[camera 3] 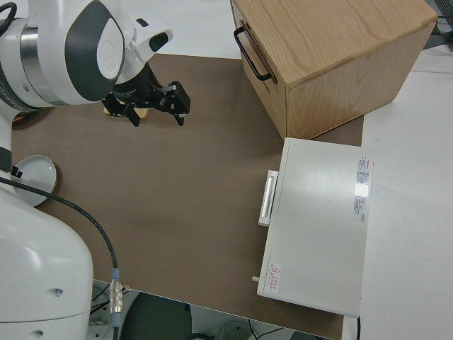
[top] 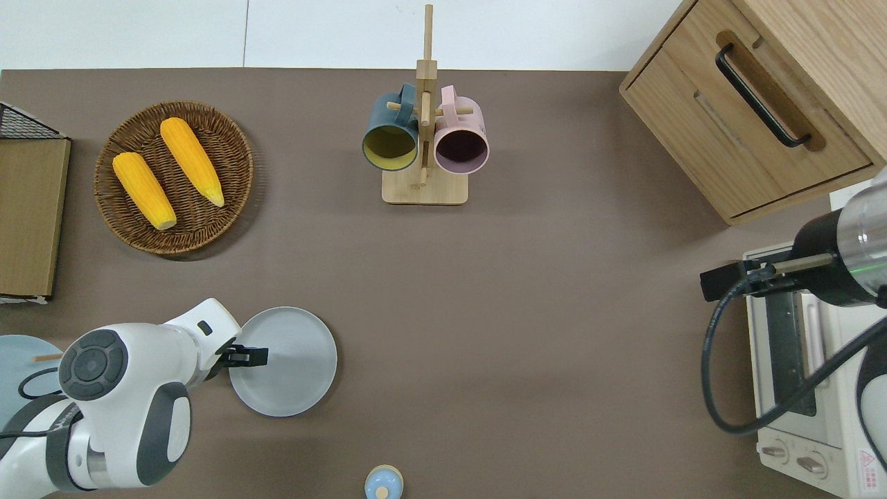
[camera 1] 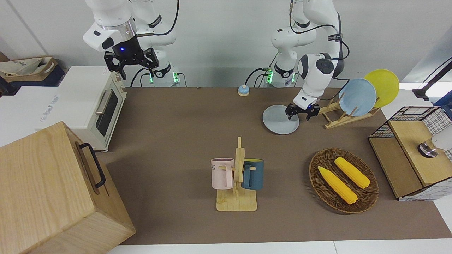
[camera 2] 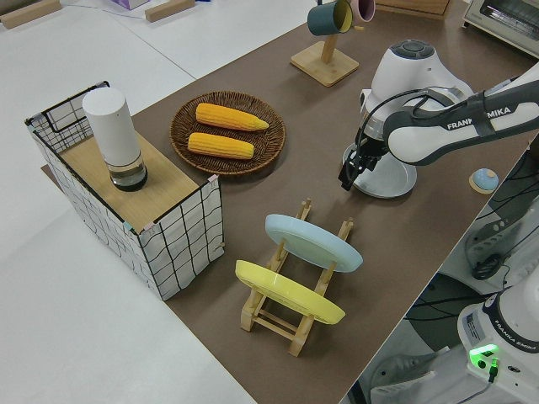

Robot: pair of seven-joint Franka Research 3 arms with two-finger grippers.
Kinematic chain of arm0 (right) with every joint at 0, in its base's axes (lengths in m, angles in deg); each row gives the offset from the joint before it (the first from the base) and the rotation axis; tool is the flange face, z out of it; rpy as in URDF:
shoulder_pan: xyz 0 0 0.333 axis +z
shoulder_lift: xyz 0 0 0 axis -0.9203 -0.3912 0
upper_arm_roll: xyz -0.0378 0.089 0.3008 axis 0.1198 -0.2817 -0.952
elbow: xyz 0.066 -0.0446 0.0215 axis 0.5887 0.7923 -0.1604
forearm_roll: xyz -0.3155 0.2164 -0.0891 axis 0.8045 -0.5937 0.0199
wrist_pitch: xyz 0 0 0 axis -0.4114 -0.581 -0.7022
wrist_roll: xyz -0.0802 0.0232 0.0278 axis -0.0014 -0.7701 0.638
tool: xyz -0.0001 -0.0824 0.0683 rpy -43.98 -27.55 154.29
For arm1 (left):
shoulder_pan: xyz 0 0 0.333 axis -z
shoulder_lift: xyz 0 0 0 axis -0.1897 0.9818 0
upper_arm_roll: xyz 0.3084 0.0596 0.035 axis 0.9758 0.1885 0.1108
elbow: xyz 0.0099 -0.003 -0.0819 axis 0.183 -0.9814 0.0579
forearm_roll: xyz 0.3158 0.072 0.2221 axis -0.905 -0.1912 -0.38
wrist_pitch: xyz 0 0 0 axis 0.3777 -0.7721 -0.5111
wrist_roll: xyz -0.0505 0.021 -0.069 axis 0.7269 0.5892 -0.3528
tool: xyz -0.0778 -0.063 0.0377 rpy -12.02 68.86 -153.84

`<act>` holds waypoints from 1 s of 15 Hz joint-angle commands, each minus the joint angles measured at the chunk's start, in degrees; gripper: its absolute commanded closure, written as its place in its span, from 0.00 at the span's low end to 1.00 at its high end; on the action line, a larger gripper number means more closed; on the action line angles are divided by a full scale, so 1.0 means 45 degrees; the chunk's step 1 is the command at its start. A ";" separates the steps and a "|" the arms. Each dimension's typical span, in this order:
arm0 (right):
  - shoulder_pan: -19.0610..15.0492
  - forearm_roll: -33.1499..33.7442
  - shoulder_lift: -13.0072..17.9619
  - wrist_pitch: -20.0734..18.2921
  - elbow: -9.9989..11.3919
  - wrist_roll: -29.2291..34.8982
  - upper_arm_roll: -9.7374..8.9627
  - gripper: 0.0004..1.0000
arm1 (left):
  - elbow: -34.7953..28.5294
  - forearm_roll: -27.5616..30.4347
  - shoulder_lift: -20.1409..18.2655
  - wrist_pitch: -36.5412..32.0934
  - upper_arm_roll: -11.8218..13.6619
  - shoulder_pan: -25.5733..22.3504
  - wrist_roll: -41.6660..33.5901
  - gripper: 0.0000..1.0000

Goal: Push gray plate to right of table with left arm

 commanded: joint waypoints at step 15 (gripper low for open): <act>-0.0258 -0.0130 0.0038 -0.0193 -0.0103 0.0012 -0.0172 0.02 | -0.0235 0.0065 0.0336 0.0573 0.0102 0.0375 0.0114 1.00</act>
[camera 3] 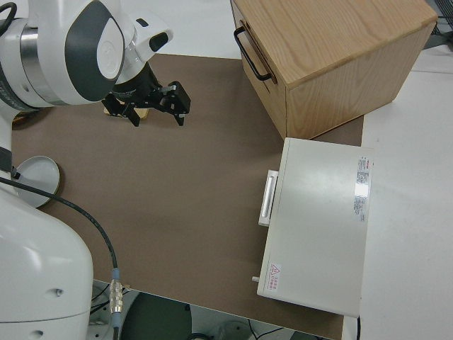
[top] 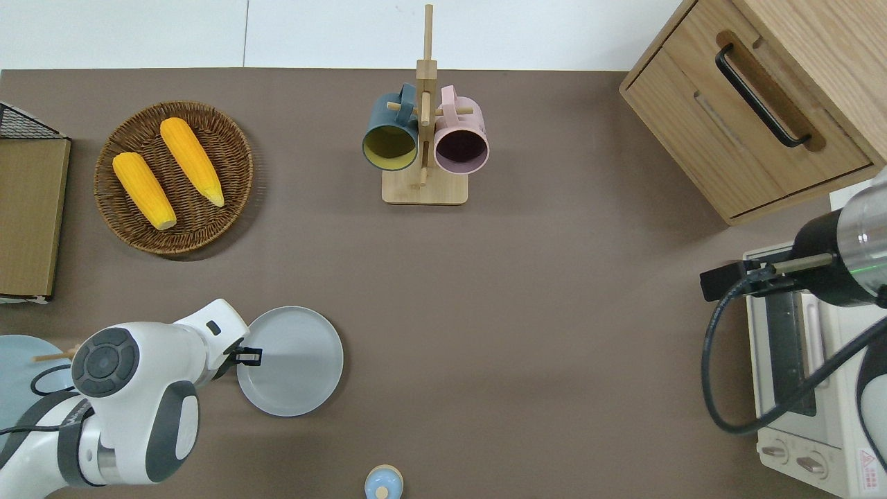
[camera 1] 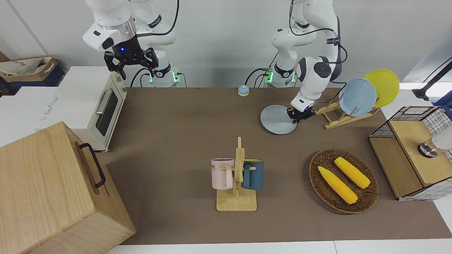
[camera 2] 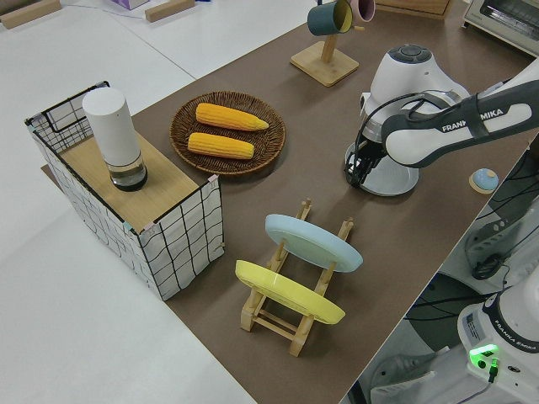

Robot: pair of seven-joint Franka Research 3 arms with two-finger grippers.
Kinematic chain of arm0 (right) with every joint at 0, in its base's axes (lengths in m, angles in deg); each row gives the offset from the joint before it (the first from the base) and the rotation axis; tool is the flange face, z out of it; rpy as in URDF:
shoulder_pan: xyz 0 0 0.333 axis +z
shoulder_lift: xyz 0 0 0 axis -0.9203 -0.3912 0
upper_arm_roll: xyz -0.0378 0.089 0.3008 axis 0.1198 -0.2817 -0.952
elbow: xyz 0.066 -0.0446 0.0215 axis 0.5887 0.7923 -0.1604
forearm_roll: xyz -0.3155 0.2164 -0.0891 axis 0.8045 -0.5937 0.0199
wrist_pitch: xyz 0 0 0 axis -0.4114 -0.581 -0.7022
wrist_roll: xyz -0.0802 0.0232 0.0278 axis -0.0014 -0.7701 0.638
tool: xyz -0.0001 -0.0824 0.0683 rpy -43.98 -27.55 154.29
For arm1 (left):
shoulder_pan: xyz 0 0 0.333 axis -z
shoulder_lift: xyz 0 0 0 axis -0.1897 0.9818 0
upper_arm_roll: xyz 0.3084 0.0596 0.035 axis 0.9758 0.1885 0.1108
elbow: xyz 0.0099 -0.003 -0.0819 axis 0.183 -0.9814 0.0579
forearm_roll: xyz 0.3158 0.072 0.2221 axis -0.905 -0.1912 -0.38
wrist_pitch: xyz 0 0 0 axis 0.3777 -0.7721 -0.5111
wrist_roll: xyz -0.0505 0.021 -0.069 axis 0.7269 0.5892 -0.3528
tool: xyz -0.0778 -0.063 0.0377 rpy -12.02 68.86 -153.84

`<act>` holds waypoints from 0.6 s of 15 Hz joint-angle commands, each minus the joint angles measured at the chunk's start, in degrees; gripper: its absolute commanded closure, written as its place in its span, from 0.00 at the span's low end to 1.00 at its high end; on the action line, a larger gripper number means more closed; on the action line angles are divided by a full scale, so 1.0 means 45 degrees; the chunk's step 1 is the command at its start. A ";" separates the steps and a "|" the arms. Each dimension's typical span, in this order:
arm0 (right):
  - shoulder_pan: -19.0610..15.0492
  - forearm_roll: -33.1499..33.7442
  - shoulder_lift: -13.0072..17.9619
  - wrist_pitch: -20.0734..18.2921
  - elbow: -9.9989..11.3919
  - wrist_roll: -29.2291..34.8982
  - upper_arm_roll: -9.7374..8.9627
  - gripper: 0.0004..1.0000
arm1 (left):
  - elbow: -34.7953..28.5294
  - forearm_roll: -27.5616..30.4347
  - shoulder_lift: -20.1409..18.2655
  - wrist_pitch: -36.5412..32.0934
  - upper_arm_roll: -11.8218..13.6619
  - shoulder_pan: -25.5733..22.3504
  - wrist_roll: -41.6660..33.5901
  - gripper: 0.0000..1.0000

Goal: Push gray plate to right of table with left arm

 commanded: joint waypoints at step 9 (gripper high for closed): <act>-0.0258 -0.0130 0.0038 -0.0212 -0.0103 0.0012 -0.0173 0.02 | -0.0064 0.0084 0.0234 0.0360 -0.0044 0.1170 0.1995 1.00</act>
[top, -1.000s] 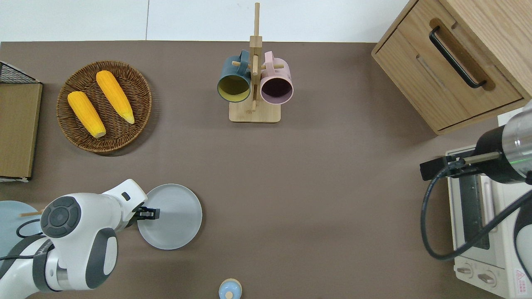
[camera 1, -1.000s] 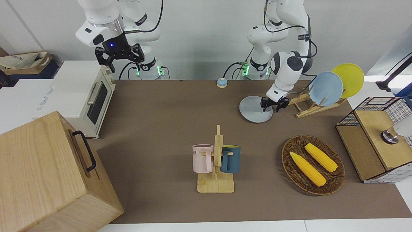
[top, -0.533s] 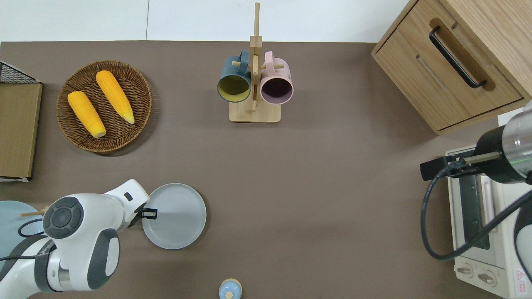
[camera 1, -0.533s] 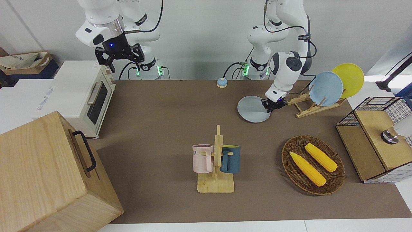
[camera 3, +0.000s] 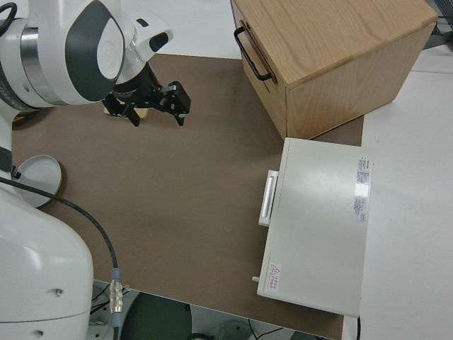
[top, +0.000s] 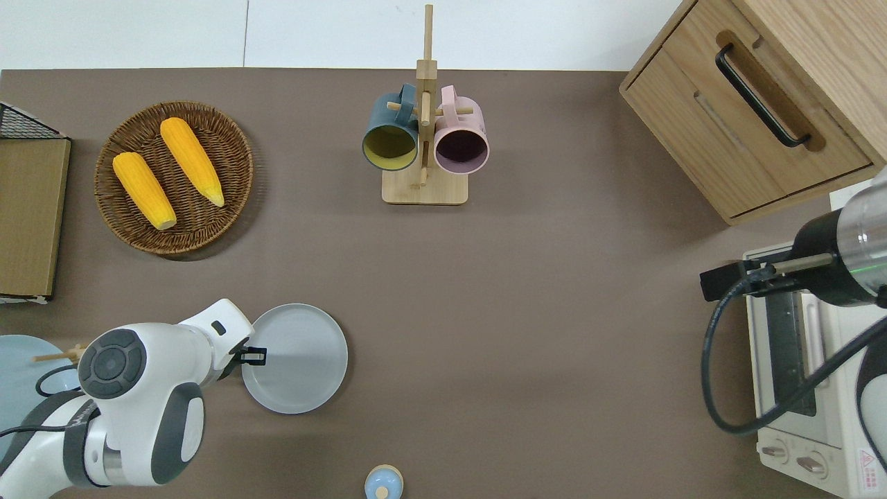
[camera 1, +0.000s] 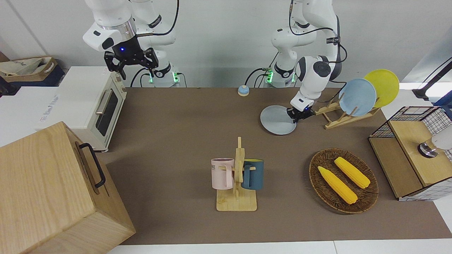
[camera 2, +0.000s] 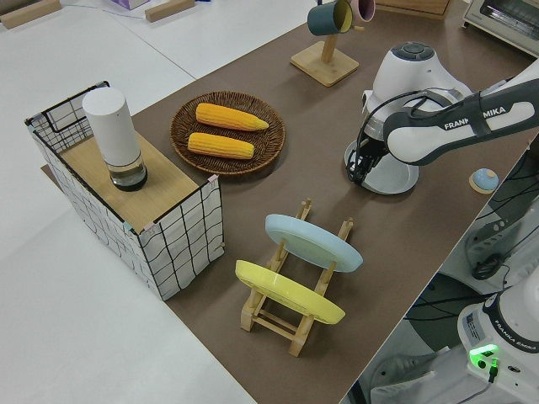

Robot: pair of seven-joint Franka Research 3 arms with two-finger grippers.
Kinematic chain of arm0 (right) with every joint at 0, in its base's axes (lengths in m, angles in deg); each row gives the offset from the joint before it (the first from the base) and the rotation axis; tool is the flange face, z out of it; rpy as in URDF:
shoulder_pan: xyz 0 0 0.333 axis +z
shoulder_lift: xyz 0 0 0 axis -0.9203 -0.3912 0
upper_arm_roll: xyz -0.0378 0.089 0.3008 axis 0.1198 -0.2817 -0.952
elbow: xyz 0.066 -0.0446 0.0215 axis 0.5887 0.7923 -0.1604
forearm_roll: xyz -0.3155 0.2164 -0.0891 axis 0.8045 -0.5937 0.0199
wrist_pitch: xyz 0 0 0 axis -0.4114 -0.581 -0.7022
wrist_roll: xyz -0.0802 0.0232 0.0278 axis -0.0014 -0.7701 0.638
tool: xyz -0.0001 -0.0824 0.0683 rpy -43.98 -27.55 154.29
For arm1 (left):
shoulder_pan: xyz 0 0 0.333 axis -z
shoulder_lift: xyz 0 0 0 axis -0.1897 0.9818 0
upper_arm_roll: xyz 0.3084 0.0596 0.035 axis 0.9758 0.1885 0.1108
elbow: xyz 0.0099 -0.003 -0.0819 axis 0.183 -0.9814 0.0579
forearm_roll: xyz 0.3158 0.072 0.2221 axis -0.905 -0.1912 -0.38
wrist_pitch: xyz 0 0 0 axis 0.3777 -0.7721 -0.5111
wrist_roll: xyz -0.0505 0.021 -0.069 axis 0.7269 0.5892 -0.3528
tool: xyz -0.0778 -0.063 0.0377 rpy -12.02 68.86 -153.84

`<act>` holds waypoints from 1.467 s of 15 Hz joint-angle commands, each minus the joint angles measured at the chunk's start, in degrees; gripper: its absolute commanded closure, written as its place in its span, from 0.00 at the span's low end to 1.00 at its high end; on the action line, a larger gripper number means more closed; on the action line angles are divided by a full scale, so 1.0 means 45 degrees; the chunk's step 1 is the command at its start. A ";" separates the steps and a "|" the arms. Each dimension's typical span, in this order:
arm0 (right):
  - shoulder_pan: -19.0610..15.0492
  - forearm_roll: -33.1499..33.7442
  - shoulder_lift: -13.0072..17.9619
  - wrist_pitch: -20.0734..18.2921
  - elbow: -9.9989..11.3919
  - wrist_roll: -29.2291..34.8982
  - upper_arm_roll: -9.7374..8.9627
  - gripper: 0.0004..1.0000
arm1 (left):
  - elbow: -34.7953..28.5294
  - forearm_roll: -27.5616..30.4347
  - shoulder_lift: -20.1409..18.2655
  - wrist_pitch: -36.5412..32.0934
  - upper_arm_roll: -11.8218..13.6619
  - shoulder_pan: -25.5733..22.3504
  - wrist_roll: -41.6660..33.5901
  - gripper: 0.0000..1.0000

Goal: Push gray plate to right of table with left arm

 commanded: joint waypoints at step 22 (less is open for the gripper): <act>-0.0258 -0.0130 0.0038 -0.0193 -0.0102 0.0012 -0.0172 0.02 | 0.4214 -0.0091 0.3206 -0.0580 -0.0031 0.7279 1.0648 1.00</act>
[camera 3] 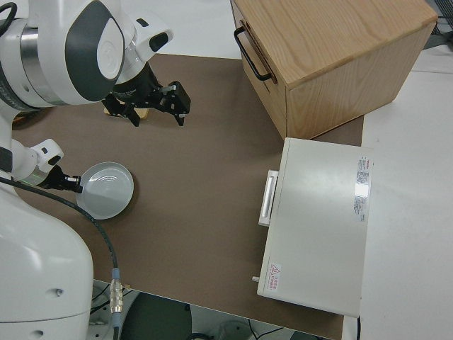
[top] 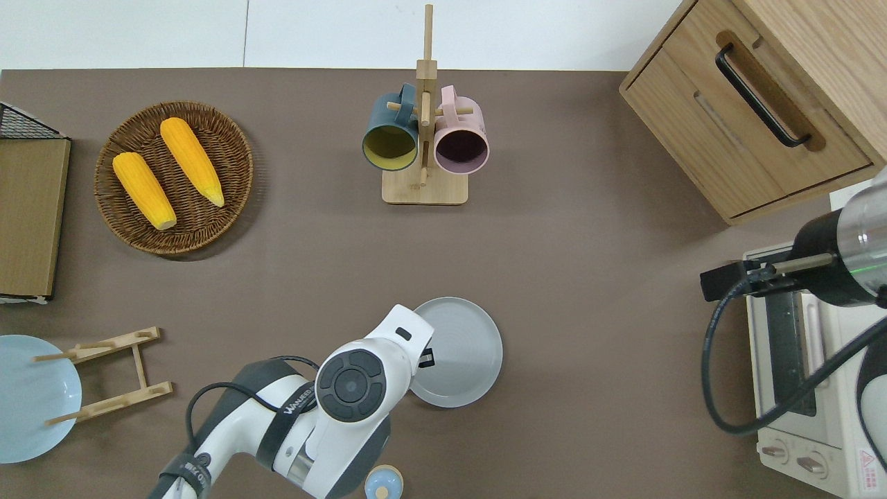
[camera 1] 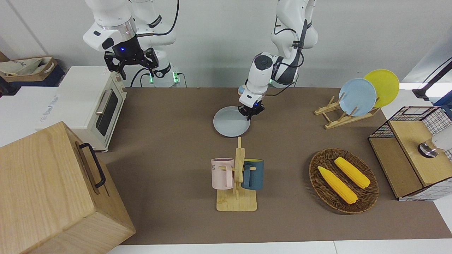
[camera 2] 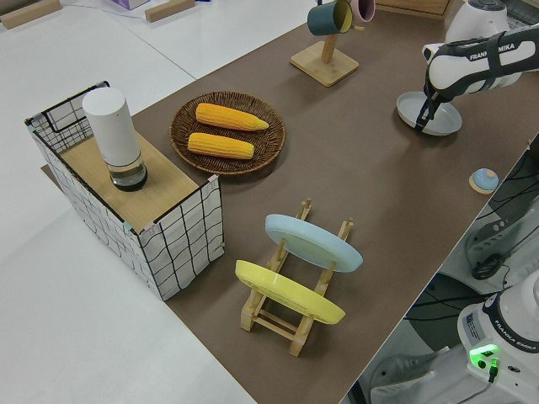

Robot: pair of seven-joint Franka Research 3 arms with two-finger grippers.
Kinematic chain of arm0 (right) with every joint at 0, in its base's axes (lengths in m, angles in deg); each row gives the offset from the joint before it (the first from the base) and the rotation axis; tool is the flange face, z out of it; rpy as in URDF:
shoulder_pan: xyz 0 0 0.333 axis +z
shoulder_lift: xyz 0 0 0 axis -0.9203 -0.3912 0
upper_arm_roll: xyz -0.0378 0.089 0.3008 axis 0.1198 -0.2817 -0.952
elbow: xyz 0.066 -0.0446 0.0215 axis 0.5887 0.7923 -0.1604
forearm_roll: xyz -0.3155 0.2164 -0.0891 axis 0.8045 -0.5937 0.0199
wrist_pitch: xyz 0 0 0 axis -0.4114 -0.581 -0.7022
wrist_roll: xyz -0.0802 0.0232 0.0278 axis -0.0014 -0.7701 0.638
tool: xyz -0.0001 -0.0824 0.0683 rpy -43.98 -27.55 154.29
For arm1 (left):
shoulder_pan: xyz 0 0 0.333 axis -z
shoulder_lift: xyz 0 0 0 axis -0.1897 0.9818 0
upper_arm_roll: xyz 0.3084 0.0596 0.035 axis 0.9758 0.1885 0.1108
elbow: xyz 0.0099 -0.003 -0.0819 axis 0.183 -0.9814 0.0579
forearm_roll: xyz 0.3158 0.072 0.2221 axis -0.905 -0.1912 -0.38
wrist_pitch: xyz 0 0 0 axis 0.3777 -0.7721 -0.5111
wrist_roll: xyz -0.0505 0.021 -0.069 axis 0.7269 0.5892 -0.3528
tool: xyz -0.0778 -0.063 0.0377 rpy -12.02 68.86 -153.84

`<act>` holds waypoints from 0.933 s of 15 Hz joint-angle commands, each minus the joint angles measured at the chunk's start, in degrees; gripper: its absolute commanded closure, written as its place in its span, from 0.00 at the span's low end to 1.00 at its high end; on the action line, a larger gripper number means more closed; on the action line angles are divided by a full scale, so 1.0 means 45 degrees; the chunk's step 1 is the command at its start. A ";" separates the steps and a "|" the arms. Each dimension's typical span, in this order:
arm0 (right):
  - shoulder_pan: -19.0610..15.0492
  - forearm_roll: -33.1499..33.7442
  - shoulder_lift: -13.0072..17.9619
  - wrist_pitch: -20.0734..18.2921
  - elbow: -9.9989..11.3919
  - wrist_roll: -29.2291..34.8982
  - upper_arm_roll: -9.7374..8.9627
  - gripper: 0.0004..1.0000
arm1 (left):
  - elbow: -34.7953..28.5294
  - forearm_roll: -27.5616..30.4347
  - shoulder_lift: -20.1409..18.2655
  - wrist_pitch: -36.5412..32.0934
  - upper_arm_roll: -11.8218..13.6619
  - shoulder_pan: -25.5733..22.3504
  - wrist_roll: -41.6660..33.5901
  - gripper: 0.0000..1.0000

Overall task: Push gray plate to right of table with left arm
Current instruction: 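Push the gray plate with the left gripper toward the toaster oven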

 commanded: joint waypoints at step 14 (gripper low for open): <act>-0.0258 -0.0130 0.0038 -0.0193 -0.0102 0.0032 -0.0192 0.02 | 0.4831 -0.2767 0.4142 -0.1334 0.0147 0.3505 0.6403 1.00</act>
